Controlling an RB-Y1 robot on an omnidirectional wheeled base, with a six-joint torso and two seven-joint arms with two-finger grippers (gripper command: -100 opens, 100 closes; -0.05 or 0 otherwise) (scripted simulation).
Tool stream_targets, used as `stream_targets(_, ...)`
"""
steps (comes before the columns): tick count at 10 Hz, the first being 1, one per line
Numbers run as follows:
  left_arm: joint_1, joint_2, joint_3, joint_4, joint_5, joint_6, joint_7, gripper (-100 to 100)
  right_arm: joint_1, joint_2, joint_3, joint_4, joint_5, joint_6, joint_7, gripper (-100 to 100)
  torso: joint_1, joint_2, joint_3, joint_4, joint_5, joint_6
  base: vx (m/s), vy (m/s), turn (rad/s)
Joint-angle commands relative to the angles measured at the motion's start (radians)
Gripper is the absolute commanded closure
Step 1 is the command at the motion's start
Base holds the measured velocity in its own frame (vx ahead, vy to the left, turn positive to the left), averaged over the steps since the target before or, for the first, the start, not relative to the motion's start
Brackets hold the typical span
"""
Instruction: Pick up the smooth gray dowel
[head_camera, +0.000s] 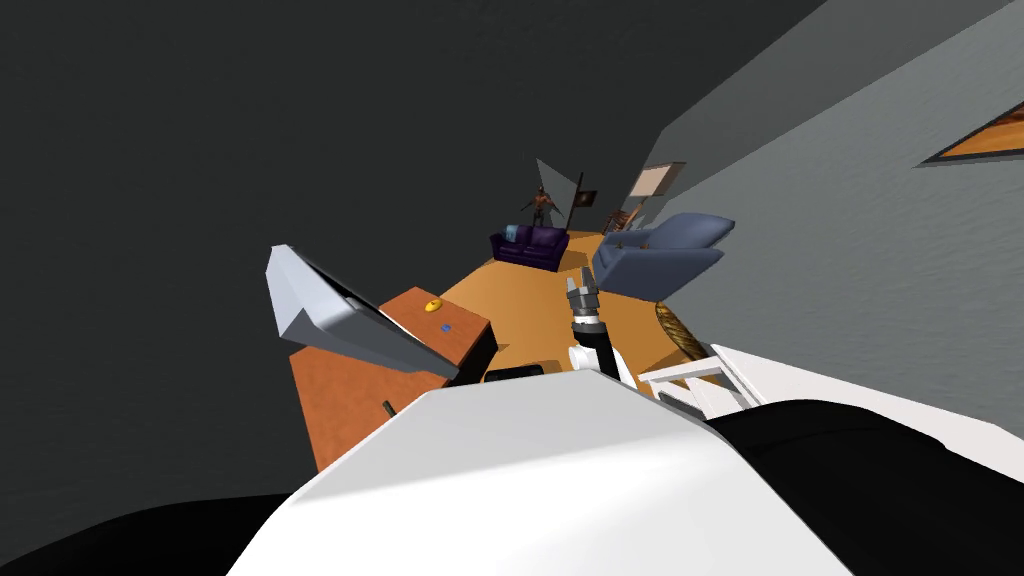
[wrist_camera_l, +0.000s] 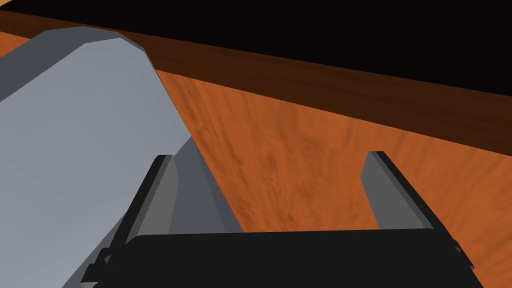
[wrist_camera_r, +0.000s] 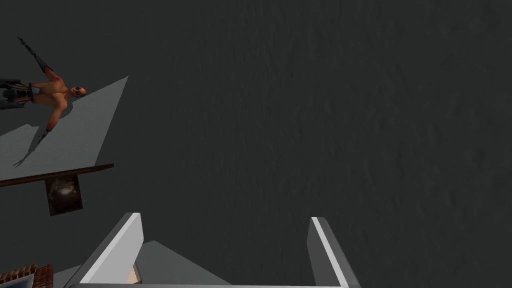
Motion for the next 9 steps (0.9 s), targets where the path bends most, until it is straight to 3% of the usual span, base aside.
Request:
stream_targets(1,0.016,0.006,-0.007,0.017,-0.005,0.011,0.030,-100,0.000,0.000,0.000,0.000,0.000,0.000,0.000,0,0.000,0.000,0.000,0.000,0.000,0.000,0.021,0.038,-0.142)
stream_targets(2,0.016,0.024,-0.024,0.073,-0.011,0.003,0.072,-100,0.000,0.000,0.000,0.000,0.000,0.000,0.000,0,0.000,0.000,0.000,0.000,0.000,-0.001,0.026,0.031,-0.268)
stream_targets(3,0.016,0.024,-0.024,0.075,-0.011,0.003,0.077,-100,0.000,0.000,0.000,0.000,0.000,0.000,0.000,0,0.000,0.000,0.000,0.000,0.000,0.000,0.017,0.038,-0.138)
stream_targets(4,0.016,0.039,-0.041,0.130,-0.017,-0.005,0.105,-100,0.000,0.000,0.000,0.000,0.000,0.000,0.000,0,-0.001,0.000,0.000,0.000,0.000,-0.001,0.015,0.043,-0.254)
stream_targets(6,0.016,0.050,-0.058,0.164,-0.021,-0.013,0.160,-100,0.000,0.000,0.000,0.000,0.000,0.000,0.000,0,0.000,0.000,0.000,0.000,0.000,-0.001,0.016,0.045,-0.176)
stream_targets(8,0.016,0.050,-0.058,0.183,-0.021,-0.013,0.169,-100,0.000,0.000,0.000,0.000,0.000,0.000,0.000,0,0.000,0.000,0.000,0.000,0.000,-0.001,0.012,0.026,-0.075)
stream_targets(9,0.016,0.058,-0.076,0.224,-0.026,-0.021,0.213,-100,0.000,0.000,0.000,0.000,0.000,0.000,0.000,0,-0.002,0.000,0.000,0.000,0.000,-0.002,0.017,0.020,-0.209)
